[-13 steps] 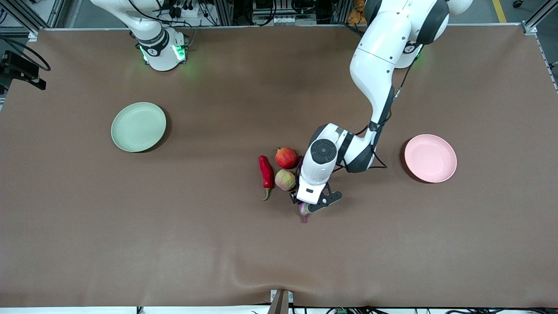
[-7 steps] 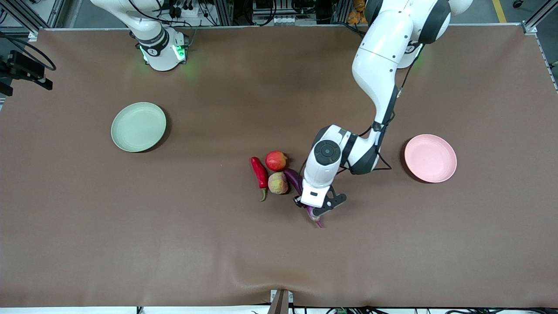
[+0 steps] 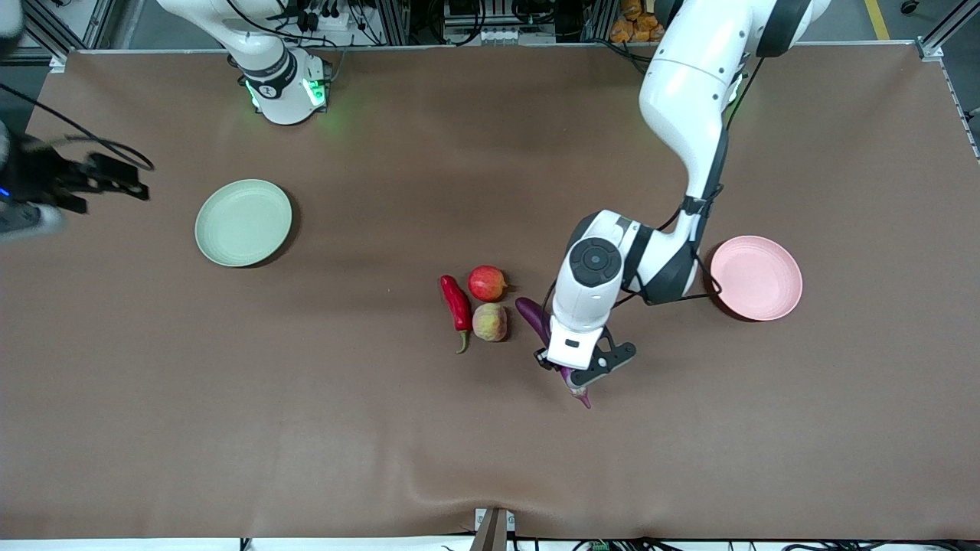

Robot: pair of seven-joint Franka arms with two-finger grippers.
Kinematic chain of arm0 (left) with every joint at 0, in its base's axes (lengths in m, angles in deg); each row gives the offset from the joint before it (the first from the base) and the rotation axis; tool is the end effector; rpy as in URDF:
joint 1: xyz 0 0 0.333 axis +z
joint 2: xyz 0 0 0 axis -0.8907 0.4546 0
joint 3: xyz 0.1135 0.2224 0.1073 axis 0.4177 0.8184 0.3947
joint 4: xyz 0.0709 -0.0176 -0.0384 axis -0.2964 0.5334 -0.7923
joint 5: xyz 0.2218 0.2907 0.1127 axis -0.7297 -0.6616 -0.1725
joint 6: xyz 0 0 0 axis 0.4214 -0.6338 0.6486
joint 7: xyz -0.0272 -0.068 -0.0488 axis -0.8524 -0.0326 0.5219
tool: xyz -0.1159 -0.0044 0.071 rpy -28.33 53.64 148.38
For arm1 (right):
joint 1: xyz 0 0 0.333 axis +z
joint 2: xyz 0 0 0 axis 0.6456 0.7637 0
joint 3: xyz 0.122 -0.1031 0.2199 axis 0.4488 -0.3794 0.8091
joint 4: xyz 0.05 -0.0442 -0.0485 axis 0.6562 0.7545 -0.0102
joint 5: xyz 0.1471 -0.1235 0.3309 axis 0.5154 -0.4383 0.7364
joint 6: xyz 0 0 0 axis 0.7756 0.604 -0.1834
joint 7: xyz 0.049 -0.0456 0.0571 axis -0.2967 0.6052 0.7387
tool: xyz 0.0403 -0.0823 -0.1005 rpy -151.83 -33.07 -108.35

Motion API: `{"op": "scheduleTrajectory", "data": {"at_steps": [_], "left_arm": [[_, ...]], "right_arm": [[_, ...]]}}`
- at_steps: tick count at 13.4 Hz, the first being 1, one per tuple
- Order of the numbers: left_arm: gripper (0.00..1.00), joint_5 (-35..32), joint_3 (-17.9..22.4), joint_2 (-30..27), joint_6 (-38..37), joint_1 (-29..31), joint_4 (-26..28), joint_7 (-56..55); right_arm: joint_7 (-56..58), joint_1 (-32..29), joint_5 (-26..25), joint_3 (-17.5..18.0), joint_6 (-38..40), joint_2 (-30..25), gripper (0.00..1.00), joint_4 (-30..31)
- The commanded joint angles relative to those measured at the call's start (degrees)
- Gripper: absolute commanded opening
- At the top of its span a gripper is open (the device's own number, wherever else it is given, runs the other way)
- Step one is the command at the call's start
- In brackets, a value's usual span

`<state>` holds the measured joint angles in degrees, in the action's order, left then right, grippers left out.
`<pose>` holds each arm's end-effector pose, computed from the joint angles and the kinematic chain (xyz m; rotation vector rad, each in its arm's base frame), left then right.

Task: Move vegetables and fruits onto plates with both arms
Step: 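Lift the eggplant with the left gripper while the right gripper reaches the apple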

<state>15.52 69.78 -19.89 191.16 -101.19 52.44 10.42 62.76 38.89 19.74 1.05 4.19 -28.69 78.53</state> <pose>0.6289 -0.3651 0.2143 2.9444 0.7433 0.3220 0.5462 0.0006 0.5062 -2.9993 -0.2665 0.3494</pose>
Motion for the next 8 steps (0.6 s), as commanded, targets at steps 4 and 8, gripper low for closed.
{"op": "scheduleTrajectory", "data": {"at_steps": [4, 8], "left_arm": [[0.0, -1.41, -0.01, -6.42, -6.87, 5.17, 2.41, 8.67], [0.0, -3.34, 0.16, -15.54, -7.15, 10.61, 13.54, 13.43]], "right_arm": [[-1.87, 9.89, 5.48, -0.32, -5.76, 7.54, 1.0, -1.27], [-21.9, 22.28, 8.92, -0.23, -20.33, 15.35, 1.0, -1.44]]}}
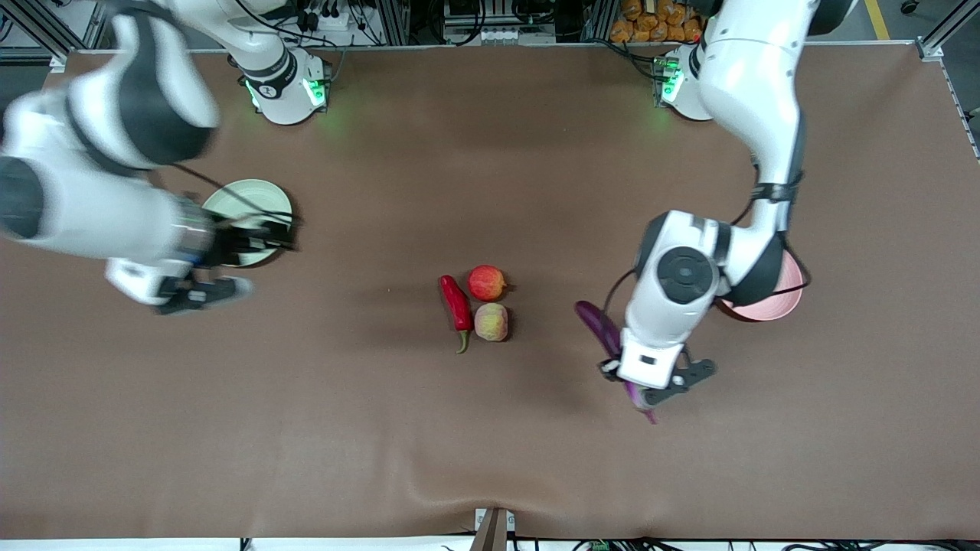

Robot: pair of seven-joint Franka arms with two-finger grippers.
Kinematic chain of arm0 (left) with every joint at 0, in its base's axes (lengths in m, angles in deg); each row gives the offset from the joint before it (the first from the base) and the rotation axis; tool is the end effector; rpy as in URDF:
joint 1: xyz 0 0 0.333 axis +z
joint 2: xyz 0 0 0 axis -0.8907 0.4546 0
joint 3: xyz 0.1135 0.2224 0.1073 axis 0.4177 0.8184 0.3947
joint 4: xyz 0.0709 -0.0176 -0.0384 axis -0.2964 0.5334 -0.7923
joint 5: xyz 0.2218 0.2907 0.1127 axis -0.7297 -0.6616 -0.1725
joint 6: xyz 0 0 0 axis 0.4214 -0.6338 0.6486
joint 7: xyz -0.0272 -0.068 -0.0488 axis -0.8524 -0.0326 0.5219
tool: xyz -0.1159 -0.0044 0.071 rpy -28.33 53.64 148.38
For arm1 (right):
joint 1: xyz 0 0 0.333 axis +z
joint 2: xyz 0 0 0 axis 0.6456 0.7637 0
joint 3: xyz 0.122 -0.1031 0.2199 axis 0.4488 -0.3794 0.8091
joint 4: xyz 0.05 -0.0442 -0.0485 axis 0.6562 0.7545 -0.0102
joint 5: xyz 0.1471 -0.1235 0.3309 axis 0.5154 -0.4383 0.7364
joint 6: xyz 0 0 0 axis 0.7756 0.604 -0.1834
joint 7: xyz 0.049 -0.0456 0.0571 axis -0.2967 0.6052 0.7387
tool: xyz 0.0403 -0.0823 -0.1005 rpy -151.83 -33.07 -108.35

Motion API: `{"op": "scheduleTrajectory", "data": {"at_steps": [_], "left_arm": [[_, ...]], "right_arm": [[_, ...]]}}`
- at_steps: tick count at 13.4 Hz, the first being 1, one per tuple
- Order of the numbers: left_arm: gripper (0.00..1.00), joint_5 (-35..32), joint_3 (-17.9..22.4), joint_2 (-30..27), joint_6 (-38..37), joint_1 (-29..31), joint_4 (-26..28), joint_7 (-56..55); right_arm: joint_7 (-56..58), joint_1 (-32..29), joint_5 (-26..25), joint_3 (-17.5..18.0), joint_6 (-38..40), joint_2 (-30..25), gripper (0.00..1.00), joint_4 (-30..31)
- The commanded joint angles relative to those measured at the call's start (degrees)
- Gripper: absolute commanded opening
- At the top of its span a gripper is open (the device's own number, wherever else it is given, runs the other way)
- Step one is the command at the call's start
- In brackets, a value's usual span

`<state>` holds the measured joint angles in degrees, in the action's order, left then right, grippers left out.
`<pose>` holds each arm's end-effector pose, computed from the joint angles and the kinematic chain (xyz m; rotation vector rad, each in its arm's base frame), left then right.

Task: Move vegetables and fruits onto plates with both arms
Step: 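Lift the eggplant with the left gripper while the right gripper reaches the apple, then lower the eggplant onto the pink plate while the right gripper grasps the apple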

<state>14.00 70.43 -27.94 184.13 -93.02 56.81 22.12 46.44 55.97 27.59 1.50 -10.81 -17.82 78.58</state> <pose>0.6605 -0.2539 0.2655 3.0445 0.6881 0.2812 0.5778 0.1979 0.4138 -2.9295 -0.2326 0.3079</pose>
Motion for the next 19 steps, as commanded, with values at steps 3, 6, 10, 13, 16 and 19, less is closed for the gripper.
{"op": "scheduleTrajectory", "data": {"at_steps": [3, 6, 10, 13, 16, 19], "left_arm": [[0.0, -1.74, -0.57, -12.43, -0.47, 8.68, 15.78, 1.91], [0.0, -2.61, -0.39, -17.44, -0.47, 15.09, 23.78, 1.99], [0.0, -3.41, -0.48, -22.8, -0.04, 21.69, 32.65, 2.08], [0.0, -3.41, -0.66, -23.35, 2.86, 23.2, 37.76, 1.47], [0.0, -3.41, -0.66, -24.13, 10.12, 24.69, 45.13, 1.29], [0.0, -3.41, -0.39, -24.05, 20.24, 24.78, 52.0, 1.12]], "right_arm": [[-17.51, 9.88, 6.94, -0.69, -17.21, 12.12, 1.0, -2.19], [-30.86, 14.63, 9.85, -0.69, -32.31, 21.78, 1.0, -5.86], [-38.56, 19.12, 8.9, -0.86, -40.72, 29.72, 1.0, -11.6], [-38.03, 22.11, -1.17, -0.86, -28.91, 29.46, 1.0, -11.34], [-36.37, 23.69, -2.54, -0.77, -26.3, 29.29, 1.0, -10.73], [-37.86, 25.19, -1.21, -0.77, -27.44, 29.55, 1.0, -10.55]]}}
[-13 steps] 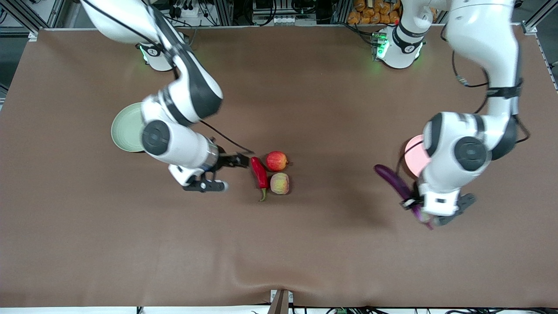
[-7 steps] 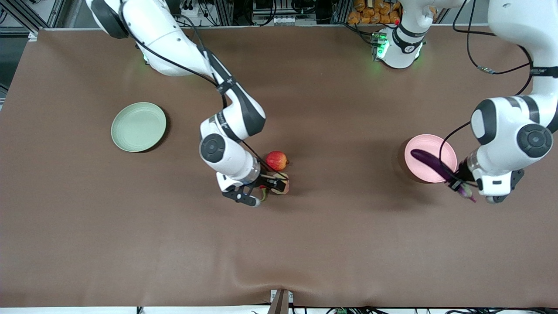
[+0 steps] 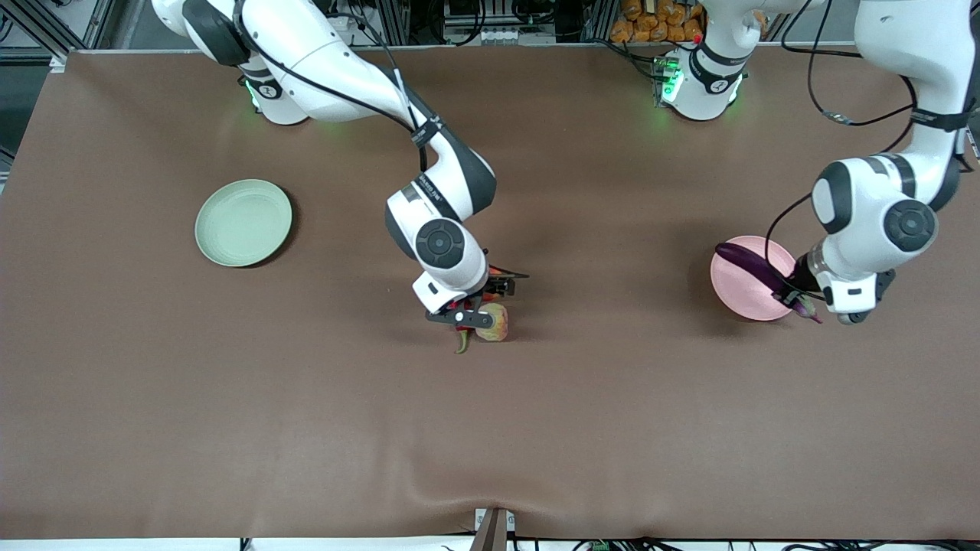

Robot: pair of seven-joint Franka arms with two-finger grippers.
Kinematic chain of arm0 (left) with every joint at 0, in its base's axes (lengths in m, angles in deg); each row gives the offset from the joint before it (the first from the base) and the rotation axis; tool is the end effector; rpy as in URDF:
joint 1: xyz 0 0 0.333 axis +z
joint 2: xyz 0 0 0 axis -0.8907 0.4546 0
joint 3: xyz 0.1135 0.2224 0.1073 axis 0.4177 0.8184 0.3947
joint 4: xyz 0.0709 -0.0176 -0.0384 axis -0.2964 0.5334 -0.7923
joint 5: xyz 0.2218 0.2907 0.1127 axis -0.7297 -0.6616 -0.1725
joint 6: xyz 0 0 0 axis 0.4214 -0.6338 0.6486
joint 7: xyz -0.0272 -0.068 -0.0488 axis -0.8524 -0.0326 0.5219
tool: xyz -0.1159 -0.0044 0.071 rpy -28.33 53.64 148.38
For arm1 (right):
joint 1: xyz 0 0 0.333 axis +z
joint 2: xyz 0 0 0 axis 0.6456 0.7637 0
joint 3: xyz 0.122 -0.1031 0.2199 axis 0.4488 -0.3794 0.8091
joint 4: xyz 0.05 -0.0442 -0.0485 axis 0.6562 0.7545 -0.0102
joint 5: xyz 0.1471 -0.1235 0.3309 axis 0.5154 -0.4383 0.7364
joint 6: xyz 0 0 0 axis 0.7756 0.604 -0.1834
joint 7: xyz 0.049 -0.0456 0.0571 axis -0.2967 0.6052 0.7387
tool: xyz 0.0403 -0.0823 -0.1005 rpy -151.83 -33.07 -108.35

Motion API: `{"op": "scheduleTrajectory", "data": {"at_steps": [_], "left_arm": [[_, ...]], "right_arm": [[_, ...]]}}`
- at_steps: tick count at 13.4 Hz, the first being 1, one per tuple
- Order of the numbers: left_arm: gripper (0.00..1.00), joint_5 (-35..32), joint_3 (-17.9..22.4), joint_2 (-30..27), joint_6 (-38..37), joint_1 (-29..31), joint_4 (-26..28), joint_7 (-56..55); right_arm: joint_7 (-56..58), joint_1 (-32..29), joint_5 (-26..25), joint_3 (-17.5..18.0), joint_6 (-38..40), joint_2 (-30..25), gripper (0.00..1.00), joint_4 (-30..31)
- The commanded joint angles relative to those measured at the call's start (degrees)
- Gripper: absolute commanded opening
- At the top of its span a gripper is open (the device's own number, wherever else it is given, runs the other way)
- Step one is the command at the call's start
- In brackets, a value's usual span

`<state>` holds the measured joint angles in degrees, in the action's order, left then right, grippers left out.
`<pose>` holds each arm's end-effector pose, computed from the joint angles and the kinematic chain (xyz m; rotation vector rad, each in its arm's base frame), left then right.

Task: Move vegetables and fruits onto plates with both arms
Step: 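Lower the eggplant onto the pink plate while the right gripper grasps the apple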

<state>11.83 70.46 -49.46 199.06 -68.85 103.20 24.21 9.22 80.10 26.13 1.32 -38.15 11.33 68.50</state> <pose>0.5266 0.0506 0.1768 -2.8016 -1.2674 0.0034 0.5264 0.4624 0.1890 -3.0154 0.2194 0.2013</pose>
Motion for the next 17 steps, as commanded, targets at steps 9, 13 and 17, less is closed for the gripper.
{"op": "scheduleTrajectory", "data": {"at_steps": [9, 13, 17], "left_arm": [[1.0, -3.06, -0.17, -3.58, 5.87, 0.62, 9.49, -1.15], [1.0, -4.22, -0.17, -4.28, 3.94, 0.53, 8.79, -2.03], [1.0, -4.48, -0.17, -5.24, -2.28, 0.53, 5.29, -2.03]], "right_arm": [[-0.72, 3.79, -1.86, -0.68, -3.27, 0.13, 0.16, 4.46], [-0.81, 2.82, -0.9, -0.5, 4.8, -3.1, 0.0, 4.28], [2.24, -1.04, 2.89, -0.85, 19.73, -12.93, 0.0, 5.5]]}}
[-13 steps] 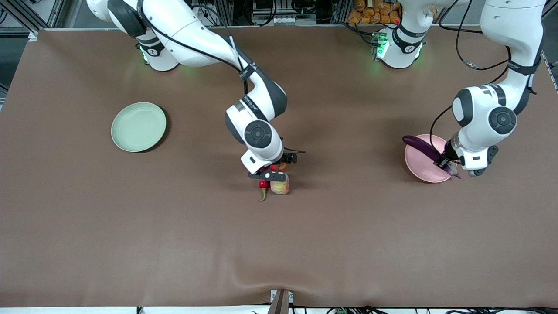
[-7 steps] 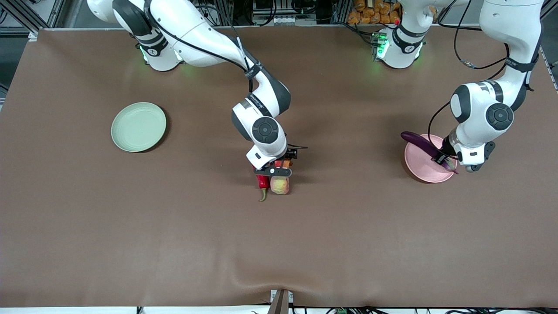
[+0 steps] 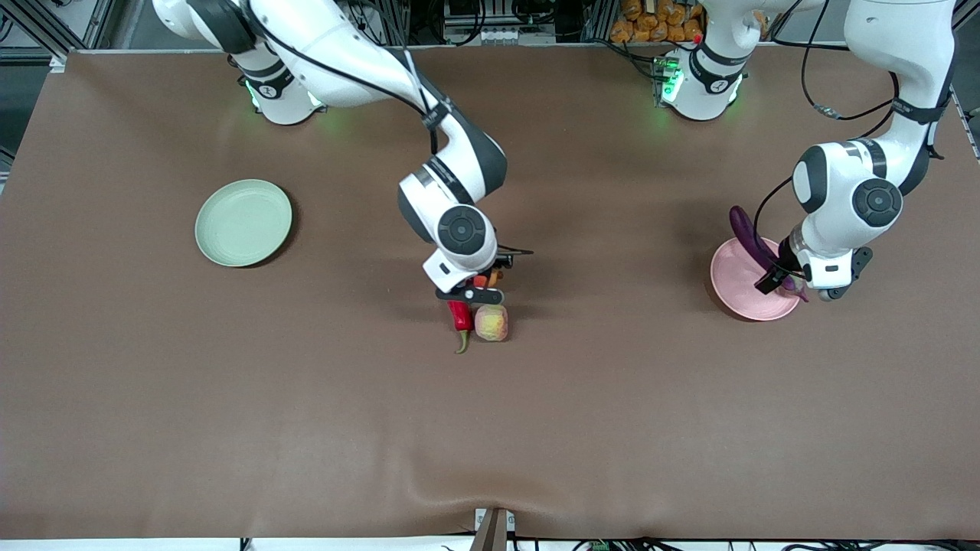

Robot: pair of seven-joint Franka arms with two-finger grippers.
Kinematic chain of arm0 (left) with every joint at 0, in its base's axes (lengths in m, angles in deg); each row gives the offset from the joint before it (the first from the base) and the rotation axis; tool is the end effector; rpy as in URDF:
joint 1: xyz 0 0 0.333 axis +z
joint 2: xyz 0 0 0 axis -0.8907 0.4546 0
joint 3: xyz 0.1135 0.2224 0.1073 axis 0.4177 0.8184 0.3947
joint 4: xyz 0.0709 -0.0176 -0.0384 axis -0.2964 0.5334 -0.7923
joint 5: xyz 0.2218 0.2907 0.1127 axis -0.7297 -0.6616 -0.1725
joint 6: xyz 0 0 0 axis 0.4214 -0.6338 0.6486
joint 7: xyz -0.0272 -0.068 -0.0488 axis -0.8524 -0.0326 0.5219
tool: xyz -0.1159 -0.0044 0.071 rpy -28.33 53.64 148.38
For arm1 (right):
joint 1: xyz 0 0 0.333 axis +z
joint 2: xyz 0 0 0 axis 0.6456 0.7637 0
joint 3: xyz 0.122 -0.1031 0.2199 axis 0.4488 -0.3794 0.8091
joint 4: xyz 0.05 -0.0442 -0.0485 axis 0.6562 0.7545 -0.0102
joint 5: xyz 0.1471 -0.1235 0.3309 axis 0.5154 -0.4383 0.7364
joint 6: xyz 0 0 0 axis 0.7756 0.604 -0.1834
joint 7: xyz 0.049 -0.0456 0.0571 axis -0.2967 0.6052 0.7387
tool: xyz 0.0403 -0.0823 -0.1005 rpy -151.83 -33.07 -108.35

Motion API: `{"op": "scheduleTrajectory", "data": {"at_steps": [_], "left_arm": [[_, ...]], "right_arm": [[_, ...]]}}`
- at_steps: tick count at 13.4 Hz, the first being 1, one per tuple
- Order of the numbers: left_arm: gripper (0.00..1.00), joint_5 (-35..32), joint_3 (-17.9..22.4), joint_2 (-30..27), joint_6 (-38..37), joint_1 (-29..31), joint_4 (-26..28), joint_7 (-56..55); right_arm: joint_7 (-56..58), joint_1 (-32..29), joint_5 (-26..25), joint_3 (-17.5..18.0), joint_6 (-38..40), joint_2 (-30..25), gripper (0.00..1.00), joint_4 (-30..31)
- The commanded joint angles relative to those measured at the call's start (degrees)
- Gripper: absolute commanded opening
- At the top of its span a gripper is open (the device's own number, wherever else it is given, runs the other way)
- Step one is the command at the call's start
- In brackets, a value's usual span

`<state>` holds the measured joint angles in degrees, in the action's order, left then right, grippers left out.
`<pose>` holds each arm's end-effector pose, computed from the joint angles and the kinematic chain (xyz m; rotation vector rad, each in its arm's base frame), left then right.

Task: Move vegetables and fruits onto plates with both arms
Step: 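Carry the apple to the green plate while the left gripper reaches the pepper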

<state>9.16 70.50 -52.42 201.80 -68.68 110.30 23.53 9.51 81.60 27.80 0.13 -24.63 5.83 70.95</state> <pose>0.4914 0.0503 0.1622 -2.7926 -1.2286 0.0322 0.4917 0.4526 0.2201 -3.0935 0.1813 0.4463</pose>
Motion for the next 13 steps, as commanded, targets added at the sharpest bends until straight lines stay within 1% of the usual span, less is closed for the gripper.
{"op": "scheduleTrajectory", "data": {"at_steps": [1, 3, 4, 6, 7, 8, 10, 11, 13], "left_arm": [[1.0, -1.9, -0.21, -2.46, -8.26, 0.35, -3.92, -1.35], [1.0, -2.68, -0.47, -2.29, -15.21, 0.18, -8.92, -1.35], [1.0, -3.91, -0.64, -2.29, -18.02, 0.09, -10.95, -1.27], [1.0, -4.45, -1.34, -1.85, -22.17, -0.87, -15.08, -1.35], [1.0, -4.45, -2.57, -1.5, -23.49, -2.27, -16.75, -1.53], [1.0, -4.45, -3.45, -0.71, -24.55, -3.93, -18.08, -2.22], [1.0, -4.45, -3.9, 1.48, -28.05, -8.93, -23.07, -6.08], [1.0, -3.84, -3.98, 3.76, -30.77, -11.48, -27.88, -7.49], [1.0, -2.87, -4.07, 10.42, -38.4, -16.84, -39.73, -14.67]], "right_arm": [[5.1, -4.11, 0.96, 0.25, 8.16, -11.38, 0.0, 6.02], [14.83, -9.37, 0.43, 0.16, 7.74, -22.26, 0.0, 18.29], [21.85, -12.7, -0.18, 0.16, 7.65, -27.27, 0.0, 24.18], [34.68, -21.13, -2.9, 0.16, 7.56, -35.46, 0.0, 34.74], [40.93, -25.44, -3.18, 0.16, 7.22, -38.54, 0.0, 39.4], [45.25, -27.92, -3.79, 0.16, 5.99, -41.36, 0.0, 43.8], [51.85, -32.75, -9.74, 0.16, 1.96, -45.5, 0.0, 51.63], [56.06, -35.39, -10.99, 0.16, 1.24, -45.69, 0.0, 53.49], [64.41, -41.8, -11.26, 0.16, -1.38, -45.43, 0.0, 56.57]]}}
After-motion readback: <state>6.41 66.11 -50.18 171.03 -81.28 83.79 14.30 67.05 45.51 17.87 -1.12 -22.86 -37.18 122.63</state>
